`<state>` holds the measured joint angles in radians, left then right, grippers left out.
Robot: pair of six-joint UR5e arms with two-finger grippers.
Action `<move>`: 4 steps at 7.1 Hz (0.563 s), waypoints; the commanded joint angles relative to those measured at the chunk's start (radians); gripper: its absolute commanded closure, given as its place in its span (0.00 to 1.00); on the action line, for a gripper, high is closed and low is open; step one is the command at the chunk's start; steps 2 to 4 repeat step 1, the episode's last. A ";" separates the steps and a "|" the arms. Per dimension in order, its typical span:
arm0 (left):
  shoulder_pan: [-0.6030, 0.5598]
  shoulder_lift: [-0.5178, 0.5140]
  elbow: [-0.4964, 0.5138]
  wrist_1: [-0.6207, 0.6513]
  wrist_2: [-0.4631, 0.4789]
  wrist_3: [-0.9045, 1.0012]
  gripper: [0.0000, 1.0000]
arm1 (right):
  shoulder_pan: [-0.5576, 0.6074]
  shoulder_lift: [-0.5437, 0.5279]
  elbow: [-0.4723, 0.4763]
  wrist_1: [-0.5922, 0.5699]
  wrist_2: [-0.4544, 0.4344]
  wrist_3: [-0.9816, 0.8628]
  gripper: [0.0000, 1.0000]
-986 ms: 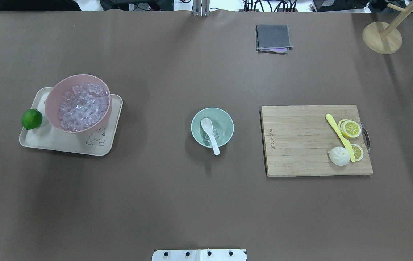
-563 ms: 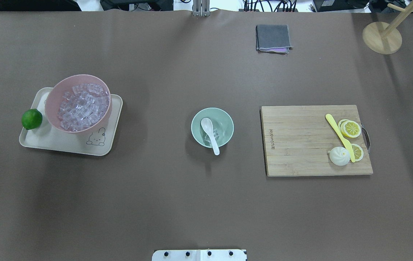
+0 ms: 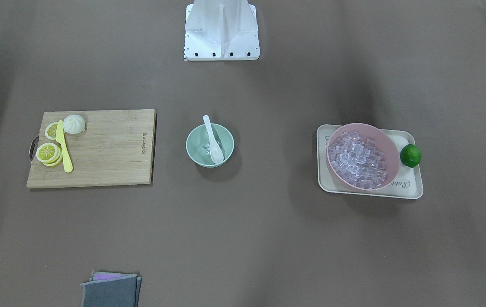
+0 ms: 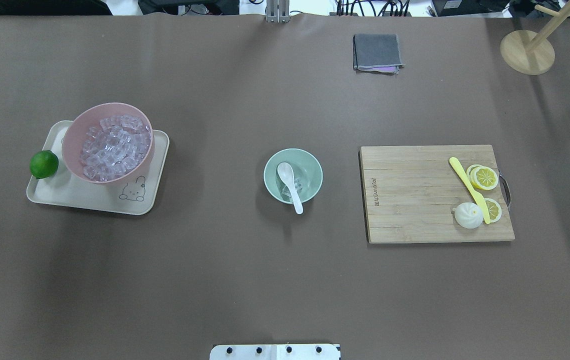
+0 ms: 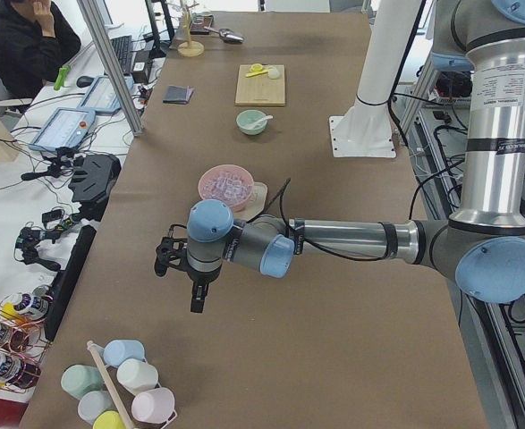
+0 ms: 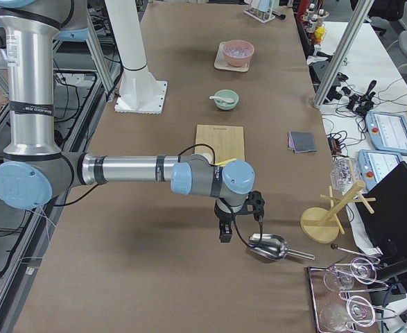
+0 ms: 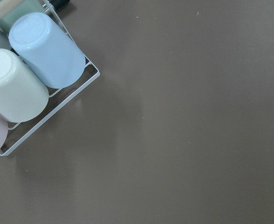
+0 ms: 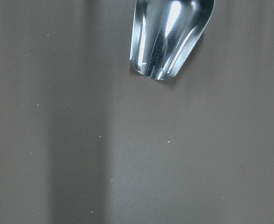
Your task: Put spoon and ice into bowl
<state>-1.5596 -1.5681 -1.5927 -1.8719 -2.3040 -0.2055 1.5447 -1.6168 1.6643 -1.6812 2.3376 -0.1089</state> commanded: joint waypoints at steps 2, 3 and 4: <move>0.001 0.005 -0.003 0.005 -0.002 0.000 0.02 | 0.000 0.000 0.000 0.000 0.006 0.000 0.00; 0.001 0.005 -0.003 0.005 -0.002 0.000 0.02 | 0.000 0.000 0.000 0.000 0.006 0.000 0.00; 0.001 0.005 -0.003 0.005 -0.002 0.000 0.02 | 0.000 0.000 0.000 0.000 0.006 0.000 0.00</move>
